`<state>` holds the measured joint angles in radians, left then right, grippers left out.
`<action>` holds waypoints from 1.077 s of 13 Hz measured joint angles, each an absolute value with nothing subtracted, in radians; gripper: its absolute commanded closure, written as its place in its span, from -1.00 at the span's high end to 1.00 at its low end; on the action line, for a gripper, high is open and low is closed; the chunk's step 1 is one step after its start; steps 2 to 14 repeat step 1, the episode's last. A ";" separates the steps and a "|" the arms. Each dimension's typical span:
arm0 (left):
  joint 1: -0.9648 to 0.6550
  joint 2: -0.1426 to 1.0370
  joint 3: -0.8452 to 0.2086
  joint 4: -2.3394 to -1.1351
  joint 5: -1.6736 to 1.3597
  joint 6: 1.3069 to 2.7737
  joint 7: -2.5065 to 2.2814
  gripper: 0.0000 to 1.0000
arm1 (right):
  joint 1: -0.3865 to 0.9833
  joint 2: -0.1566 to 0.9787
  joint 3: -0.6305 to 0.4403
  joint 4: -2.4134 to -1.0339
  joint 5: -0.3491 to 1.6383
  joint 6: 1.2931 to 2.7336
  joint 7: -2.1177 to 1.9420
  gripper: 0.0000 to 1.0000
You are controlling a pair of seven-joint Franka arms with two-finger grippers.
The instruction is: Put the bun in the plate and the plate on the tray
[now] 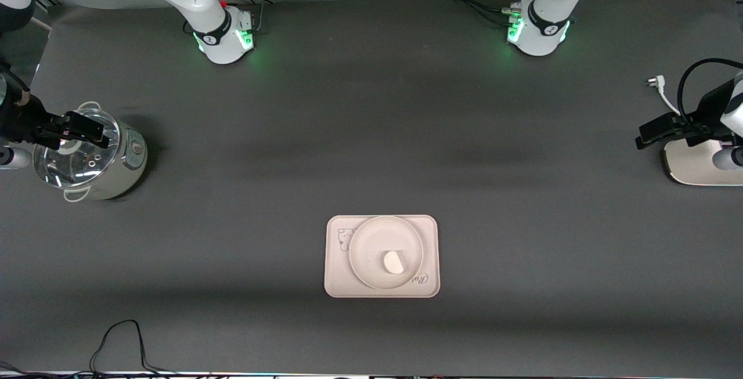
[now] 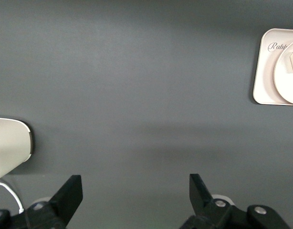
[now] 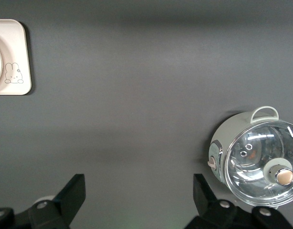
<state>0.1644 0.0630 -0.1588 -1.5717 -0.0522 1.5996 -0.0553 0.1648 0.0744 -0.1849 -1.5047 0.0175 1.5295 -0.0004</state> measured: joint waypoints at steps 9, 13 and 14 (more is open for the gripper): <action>0.164 0.063 -0.159 -1.572 -0.052 1.600 -0.055 1.00 | 0.165 0.074 -0.186 -1.505 0.017 1.530 0.000 1.00; 0.164 0.063 -0.159 -1.572 -0.052 1.600 -0.055 1.00 | 0.165 0.074 -0.186 -1.505 0.017 1.530 0.000 1.00; 0.164 0.063 -0.159 -1.572 -0.052 1.600 -0.055 1.00 | 0.165 0.074 -0.186 -1.505 0.017 1.530 0.000 1.00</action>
